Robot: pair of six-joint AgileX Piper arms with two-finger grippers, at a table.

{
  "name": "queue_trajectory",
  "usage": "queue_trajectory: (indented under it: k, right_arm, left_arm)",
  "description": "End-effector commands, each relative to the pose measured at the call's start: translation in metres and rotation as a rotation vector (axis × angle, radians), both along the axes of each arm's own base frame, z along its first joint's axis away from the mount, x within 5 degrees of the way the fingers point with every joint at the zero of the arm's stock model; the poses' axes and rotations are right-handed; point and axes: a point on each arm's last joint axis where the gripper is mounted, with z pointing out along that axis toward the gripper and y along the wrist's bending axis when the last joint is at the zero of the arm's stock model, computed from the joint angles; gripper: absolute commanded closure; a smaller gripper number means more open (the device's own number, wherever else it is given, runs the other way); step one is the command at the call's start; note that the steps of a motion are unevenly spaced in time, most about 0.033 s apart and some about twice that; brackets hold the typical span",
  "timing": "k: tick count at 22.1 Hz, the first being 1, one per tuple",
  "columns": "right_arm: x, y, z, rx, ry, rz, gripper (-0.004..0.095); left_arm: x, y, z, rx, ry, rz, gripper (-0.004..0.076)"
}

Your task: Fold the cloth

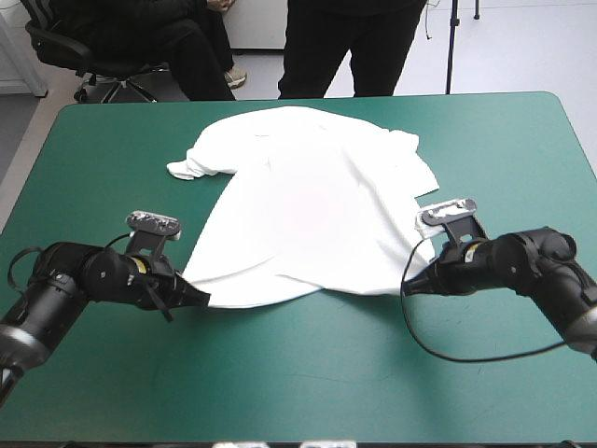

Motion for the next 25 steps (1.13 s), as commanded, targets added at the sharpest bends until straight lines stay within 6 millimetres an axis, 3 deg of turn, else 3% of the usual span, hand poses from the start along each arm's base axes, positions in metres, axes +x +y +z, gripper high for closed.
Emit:
queue_trajectory:
  k: [1,6,10,12,14,16,17,18,20,25]
  right_arm:
    - [-0.032,-0.009,0.012,0.034,-0.016,0.012,0.0925]
    - [-0.088,-0.018,0.004,0.082,0.113,0.048,0.0925]
    - [-0.106,-0.018,0.004,0.118,0.171,0.072,0.0925]
    - [-0.104,-0.017,0.003,0.114,0.183,0.071,0.0921]
    - [-0.101,-0.016,-0.001,0.103,0.224,0.074,0.0804]
    - [-0.098,-0.014,-0.005,0.106,0.269,0.076,0.0561]
    - [-0.096,-0.012,-0.006,0.112,0.286,0.074,0.0416]
    - [-0.095,-0.012,-0.004,0.120,0.284,0.068,0.0360]
    - [-0.092,-0.012,0.003,0.131,0.255,0.045,0.0319]
    - [-0.076,-0.018,0.041,0.101,0.038,-0.027,0.0353]
  left_arm:
    - [-0.029,0.007,0.013,-0.020,-0.008,0.002,0.0741]
    - [-0.087,0.022,0.010,-0.029,0.084,0.013,0.0741]
    - [-0.115,0.026,0.009,-0.095,0.108,0.029,0.0741]
    - [-0.118,0.024,0.007,-0.124,0.125,0.030,0.0740]
    - [-0.118,0.023,0.007,-0.133,0.129,0.025,0.0673]
    - [-0.119,0.020,0.008,-0.155,0.131,-0.003,0.0505]
    - [-0.120,0.019,0.010,-0.178,0.134,-0.006,0.0373]
    - [-0.119,0.019,0.012,-0.181,0.128,-0.003,0.0323]
    - [-0.118,0.019,0.020,-0.182,0.098,0.004,0.0256]
    - [-0.107,0.031,0.048,-0.121,-0.077,0.125,0.0274]
